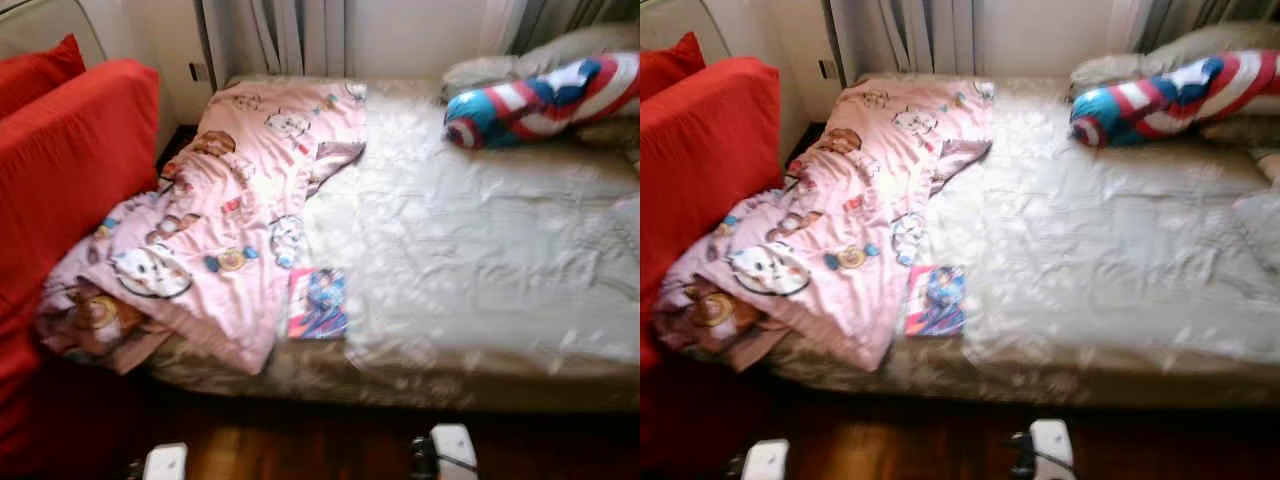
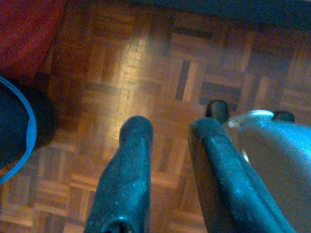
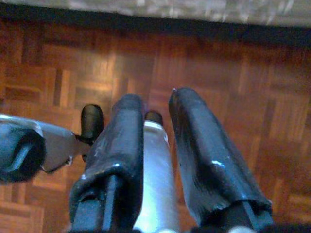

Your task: Clean up the room

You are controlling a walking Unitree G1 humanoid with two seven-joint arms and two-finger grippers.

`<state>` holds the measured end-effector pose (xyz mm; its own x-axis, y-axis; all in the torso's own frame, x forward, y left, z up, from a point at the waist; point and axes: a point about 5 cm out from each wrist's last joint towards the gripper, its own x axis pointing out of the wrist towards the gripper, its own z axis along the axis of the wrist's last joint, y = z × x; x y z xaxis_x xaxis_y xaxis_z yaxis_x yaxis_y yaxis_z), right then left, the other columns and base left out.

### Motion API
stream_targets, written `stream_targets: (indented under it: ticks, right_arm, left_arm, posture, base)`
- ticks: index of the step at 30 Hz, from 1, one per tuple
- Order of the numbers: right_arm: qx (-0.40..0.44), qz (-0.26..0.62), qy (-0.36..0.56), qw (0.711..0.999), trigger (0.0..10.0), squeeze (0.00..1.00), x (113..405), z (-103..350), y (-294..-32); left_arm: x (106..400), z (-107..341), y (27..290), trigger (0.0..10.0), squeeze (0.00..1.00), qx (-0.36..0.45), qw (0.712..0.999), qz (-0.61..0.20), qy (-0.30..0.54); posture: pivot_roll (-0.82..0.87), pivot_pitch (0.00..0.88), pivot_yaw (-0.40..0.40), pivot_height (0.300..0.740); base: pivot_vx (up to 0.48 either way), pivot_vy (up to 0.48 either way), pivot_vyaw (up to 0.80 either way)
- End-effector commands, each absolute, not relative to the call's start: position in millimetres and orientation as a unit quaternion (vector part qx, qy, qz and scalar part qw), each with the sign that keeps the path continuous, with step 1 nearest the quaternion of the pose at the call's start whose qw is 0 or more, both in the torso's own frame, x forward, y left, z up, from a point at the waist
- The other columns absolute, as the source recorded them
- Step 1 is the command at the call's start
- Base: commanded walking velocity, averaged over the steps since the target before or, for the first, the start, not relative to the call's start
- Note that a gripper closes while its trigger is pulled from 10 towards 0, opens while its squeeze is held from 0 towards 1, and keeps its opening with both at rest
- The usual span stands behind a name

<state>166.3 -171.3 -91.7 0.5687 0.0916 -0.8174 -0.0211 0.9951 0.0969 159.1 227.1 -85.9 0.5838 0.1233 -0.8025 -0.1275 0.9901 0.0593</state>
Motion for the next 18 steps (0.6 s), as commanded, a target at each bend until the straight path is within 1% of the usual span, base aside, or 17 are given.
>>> stream_targets:
  ticks: [1,5,18]
  right_arm:
    - [0.04,0.033,0.466,0.883,10.0,0.0,165.1,-92.4,-169.7]
    - [0.04,0.033,0.467,0.883,10.0,0.0,164.6,-92.6,-171.0]
    - [0.04,0.041,0.466,0.883,10.0,0.0,165.3,-92.9,-162.0]
  left_arm:
    - [152.0,-87.9,232.5,10.0,0.0,0.002,0.882,0.077,0.465]
    - [152.0,-87.9,232.6,10.0,0.0,0.003,0.882,0.078,0.464]
    - [156.4,-86.3,230.2,10.0,0.0,-0.01,0.888,0.076,0.453]
  posture:
    - [0.05,0.125,-0.021,0.74]
    - [0.06,0.12,-0.022,0.74]
    - [0.06,0.107,-0.023,0.74]
  base:
    - [0.0,0.461,0.0]
    - [0.0,0.413,0.0]
    - [0.0,0.0,0.0]
